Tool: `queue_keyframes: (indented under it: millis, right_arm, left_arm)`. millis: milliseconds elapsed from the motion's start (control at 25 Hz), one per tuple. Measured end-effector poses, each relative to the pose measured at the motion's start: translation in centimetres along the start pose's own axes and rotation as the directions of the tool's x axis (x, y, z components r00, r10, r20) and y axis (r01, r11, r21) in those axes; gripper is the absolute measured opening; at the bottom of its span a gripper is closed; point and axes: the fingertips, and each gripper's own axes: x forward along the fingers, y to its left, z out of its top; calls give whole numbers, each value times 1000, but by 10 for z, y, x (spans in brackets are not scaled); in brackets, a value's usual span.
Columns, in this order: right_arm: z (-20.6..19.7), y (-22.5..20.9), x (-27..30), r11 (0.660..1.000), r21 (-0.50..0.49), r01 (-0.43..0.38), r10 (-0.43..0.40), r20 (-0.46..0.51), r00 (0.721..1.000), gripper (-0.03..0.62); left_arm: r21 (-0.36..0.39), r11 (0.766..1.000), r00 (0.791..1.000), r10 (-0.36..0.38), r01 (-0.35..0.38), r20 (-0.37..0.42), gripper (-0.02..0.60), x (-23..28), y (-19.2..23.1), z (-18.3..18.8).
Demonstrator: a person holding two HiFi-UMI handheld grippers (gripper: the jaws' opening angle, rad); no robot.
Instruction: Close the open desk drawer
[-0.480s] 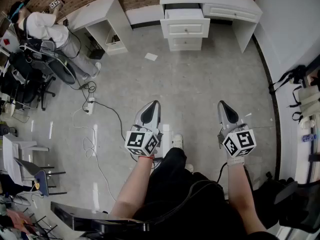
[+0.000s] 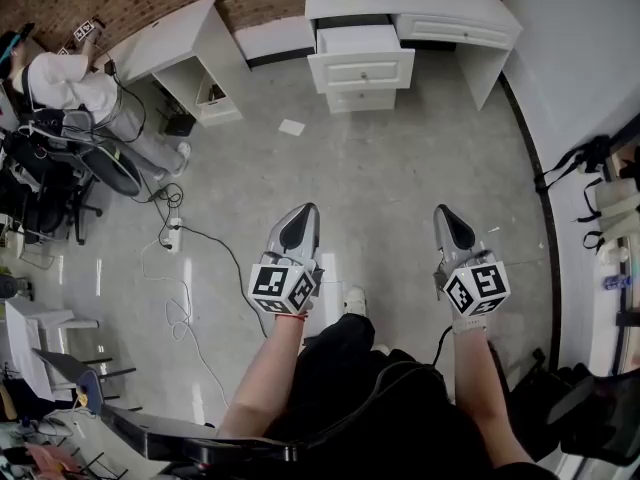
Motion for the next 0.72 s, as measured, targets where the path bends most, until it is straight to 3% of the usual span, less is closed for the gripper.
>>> queue_keyframes:
  millis: [440, 720]
  right_arm:
    - [3, -7, 88, 999, 28, 21, -22, 28, 999, 0]
    - [10, -18, 108, 998, 49, 39, -41, 32, 999, 0]
  left_arm:
    - [17, 999, 999, -30, 30, 12, 2, 64, 66, 14]
    - [-3, 999, 999, -44, 44, -1, 2, 84, 79, 14]
